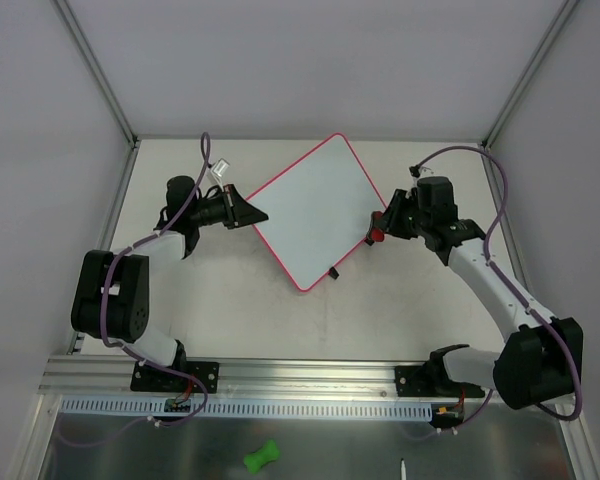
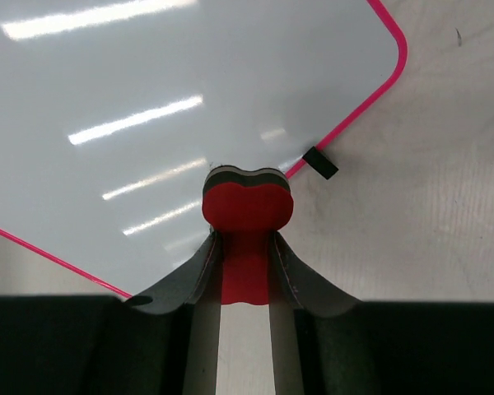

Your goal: Erase the whiteboard

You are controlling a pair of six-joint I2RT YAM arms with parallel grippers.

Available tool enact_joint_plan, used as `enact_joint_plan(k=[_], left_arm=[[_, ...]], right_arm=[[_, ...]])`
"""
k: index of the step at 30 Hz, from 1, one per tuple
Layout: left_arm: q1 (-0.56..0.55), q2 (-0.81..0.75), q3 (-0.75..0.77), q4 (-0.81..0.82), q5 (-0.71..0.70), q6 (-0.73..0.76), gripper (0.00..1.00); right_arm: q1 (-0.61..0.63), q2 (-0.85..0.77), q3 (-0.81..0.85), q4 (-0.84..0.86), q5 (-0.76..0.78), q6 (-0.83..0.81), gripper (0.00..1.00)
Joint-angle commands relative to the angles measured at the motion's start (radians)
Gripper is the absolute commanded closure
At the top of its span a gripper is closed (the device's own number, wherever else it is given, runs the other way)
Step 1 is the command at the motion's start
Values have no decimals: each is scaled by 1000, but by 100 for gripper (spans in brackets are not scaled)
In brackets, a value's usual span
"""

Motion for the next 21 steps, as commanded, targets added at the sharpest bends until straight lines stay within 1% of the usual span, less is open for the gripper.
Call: enact_joint_plan(k=[1,3,4,5,6,7,10,12,17,21], left_arm=[[-23,-2,47,-52,200,32,100],[-23,-2,48,-62,196,35,99],[-23,0,48,-63,191,35,94],[-23,0,49,-65,188,36,86],[-23,-5,48,-65,181,38,69],[-23,-7,48,-65,181,39,67],[-23,-16,43,-68,164,48,59],[-21,-20,41,-68,145,55,57],[-21,-45,31,-66,116,65,49],[-6,-76,12,-66,81,73,46]], right_arm=[[12,-83,-24,-29,33,-55,100],[16,-115,-53,-30,34,-61,100],[24,-125,-61,-33,37,-62,100],[24,-132,-78,-35,37,-66,100],[26,-145,-84,-37,39,-72,100],[27,-149,-92,-37,40,-72,100],[29,-154,-112,-37,39,-76,99],[29,-154,-116,-37,37,-78,100],[29,-151,-116,-35,31,-76,100],[32,-163,-122,-35,33,-84,100]])
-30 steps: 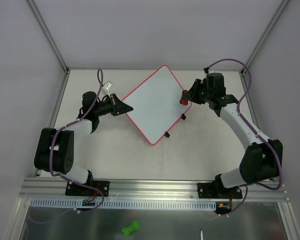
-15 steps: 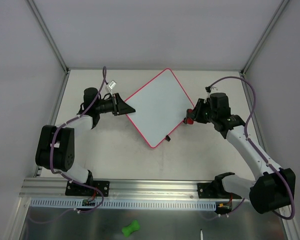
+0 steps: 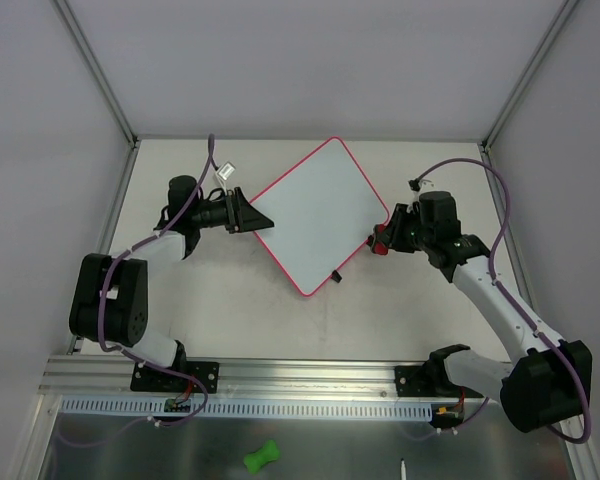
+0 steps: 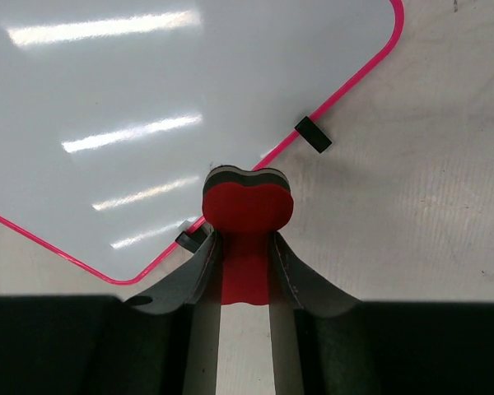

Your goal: Erase the whiteboard

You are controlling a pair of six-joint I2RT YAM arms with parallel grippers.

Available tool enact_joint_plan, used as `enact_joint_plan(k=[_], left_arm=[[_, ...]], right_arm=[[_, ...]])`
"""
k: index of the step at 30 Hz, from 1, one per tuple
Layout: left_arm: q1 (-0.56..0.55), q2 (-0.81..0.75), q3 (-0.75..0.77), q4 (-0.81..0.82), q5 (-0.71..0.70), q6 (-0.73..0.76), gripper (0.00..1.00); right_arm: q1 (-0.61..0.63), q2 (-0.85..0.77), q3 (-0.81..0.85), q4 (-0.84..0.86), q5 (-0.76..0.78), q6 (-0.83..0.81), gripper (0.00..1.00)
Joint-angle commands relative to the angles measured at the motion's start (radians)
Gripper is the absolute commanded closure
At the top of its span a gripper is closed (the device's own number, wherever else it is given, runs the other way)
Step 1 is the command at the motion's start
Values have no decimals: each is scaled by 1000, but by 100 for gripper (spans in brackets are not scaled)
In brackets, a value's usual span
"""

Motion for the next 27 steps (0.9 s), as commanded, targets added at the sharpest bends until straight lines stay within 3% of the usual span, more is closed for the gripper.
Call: enact_joint_plan(k=[1,10,27], left_arm=[[11,-77,-18,22,-29,43,45],[94,-166,-104,28,-59,52,39],[200,-338,-221,34,-138,49,35]], right_arm=[[15,-32,-10,1,16,-27,100],[26,-31,-61,-127,198,-2,97],[36,75,-161,-109,182,41,100]])
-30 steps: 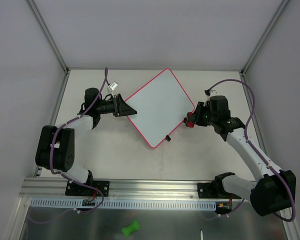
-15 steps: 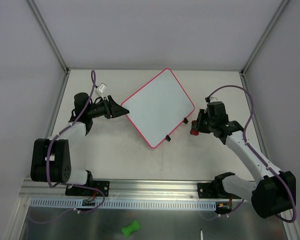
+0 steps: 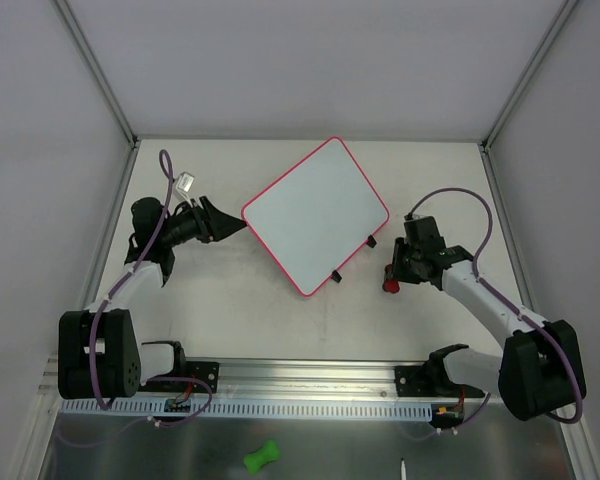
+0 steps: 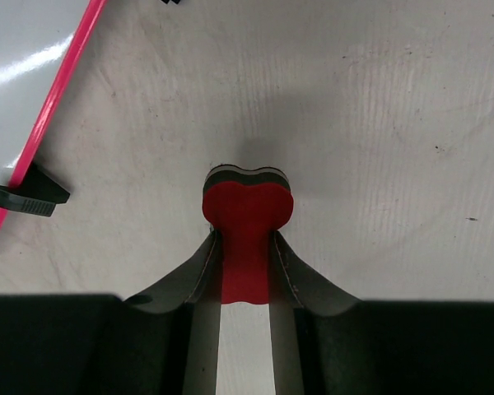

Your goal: Erase the whiteboard

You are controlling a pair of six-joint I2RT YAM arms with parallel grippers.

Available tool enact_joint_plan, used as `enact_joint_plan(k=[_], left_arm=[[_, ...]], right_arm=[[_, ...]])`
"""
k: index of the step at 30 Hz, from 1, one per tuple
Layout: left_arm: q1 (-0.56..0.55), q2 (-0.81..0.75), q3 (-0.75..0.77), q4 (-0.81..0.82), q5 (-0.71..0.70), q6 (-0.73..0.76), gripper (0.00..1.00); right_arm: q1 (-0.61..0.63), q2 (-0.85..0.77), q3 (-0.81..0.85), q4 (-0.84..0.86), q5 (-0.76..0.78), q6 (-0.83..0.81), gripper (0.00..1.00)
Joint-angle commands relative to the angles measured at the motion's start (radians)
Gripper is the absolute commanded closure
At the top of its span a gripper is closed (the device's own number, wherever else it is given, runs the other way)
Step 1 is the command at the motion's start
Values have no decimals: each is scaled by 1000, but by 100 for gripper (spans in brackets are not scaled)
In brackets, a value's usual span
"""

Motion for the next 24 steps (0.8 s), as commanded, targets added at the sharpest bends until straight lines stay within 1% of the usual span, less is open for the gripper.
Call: enact_joint_plan(k=[1,10,18,21,24], left_arm=[[20,-33,-14,25,-16,20,35],[38,-52,-15,-25,-55,18,34],[45,-59,-14,-54,-45,5,34],[51,-90,-18,-77,-42,-6,34],[55,-150,-17,-126,-80,-20,35]], right_arm=[[8,34,-3,9,22,16,100],[25,69,0,7,51,21,100],[31,69,-9,7,62,24,100],[33,40,-19,9,54,27,100],[37,-36,-21,10,30,18,100]])
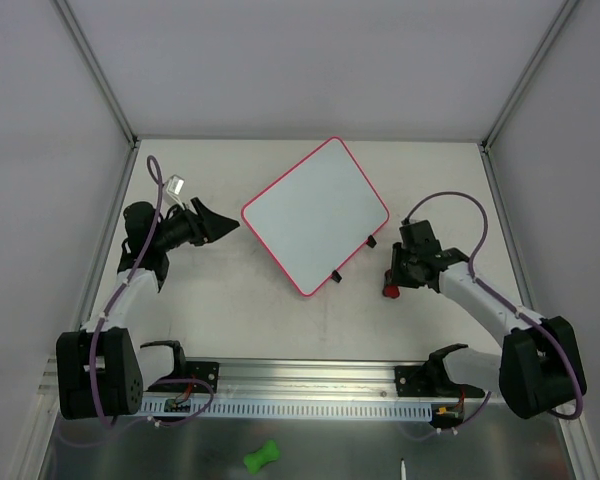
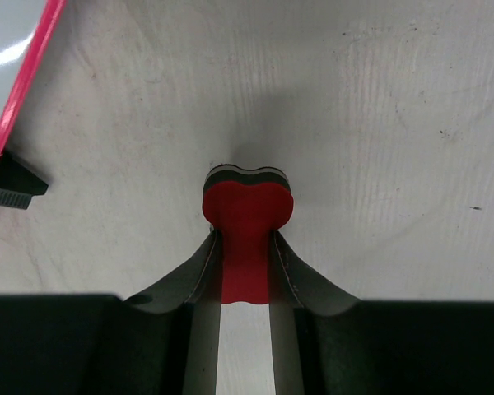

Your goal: Erase the whiteboard

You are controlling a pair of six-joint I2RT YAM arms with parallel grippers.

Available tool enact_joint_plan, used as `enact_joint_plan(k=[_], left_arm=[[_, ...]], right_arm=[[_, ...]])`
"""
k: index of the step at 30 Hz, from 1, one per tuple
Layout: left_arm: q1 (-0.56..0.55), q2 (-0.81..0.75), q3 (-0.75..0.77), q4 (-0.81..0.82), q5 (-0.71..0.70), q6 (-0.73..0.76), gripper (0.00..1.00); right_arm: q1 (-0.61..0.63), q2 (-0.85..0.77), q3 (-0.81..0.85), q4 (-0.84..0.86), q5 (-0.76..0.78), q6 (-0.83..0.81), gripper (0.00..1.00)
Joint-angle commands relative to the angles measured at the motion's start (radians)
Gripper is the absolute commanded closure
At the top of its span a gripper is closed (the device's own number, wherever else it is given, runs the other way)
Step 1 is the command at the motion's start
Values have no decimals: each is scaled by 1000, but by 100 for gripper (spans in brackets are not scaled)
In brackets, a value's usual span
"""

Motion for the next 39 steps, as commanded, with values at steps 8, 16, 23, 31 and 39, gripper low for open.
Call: enact_joint_plan(k=[8,16,23,31,39], left_arm=[[14,-261,-12,-103,-25,-125,35],[13,-315,12,-167,15,-184,34],[11,-322,11,-190,24,-209,34],[11,-391,-3,-252,22,-209,33],[13,-516,-69,-305,-3,-177,33]], right_arm=[[47,-255,21,-7,-76,-15,100],[53,-220,18,-76,6,-30,93],[56,-64,6,-47,37,-23,93],[64,-34,8,-17,76,-12,19],[67,-142,-3,-13,73,-12,1]])
